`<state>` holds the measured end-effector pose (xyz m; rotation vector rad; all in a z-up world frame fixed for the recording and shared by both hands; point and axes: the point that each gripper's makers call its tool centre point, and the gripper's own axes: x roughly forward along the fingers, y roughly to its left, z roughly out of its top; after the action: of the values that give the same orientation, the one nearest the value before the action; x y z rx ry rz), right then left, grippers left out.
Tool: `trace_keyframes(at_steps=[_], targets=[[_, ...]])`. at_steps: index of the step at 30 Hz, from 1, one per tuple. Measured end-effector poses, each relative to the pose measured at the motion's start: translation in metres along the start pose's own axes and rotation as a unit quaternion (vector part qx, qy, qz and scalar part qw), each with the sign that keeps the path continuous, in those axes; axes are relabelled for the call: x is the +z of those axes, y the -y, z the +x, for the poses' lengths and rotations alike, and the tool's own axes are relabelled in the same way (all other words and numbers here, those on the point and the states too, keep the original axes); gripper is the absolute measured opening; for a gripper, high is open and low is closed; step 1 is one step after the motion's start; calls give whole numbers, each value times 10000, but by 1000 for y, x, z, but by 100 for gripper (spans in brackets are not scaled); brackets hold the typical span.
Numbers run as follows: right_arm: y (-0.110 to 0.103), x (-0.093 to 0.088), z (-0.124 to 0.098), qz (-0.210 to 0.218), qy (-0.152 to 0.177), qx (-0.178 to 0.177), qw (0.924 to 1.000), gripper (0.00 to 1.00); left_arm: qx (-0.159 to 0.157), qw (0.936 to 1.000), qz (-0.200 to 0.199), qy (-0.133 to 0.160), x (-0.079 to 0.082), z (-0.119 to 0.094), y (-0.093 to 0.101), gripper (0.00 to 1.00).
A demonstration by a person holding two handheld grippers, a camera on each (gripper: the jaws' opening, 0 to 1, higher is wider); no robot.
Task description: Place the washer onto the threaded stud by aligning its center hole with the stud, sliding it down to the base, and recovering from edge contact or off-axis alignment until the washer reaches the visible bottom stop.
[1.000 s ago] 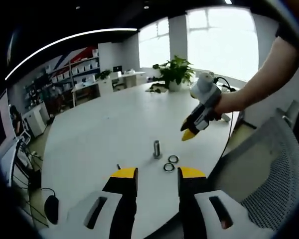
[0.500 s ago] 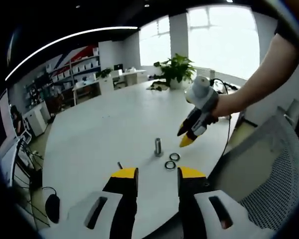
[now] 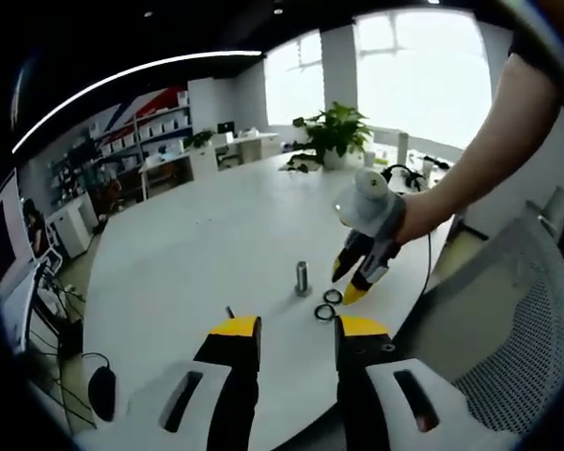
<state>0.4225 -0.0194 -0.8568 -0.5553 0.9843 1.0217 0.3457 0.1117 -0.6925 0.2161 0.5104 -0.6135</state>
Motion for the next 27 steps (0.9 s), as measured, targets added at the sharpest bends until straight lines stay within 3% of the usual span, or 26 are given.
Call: trace_keyframes(at_steps=[6,12,19,23,27], targets=[[-1,1,4,-101,-110,28,9999,34,26,10000,19,9,0,0,-1,29],[-2,-7,9,-571,-359,13,9977,31,52,9999,99,20,1,-1,-1,27],[2,1,12,-917,-553,190,9941,26,43,9999,117,26,1,-1,-1,28],[2,0,12,-1264,-1061,250,9860,25,56,9999,91,48,2,-1,-2,27],[1,2,14,-1302,-1203,255,9838,25,57,10000,62,46,2,-1,-3,27]])
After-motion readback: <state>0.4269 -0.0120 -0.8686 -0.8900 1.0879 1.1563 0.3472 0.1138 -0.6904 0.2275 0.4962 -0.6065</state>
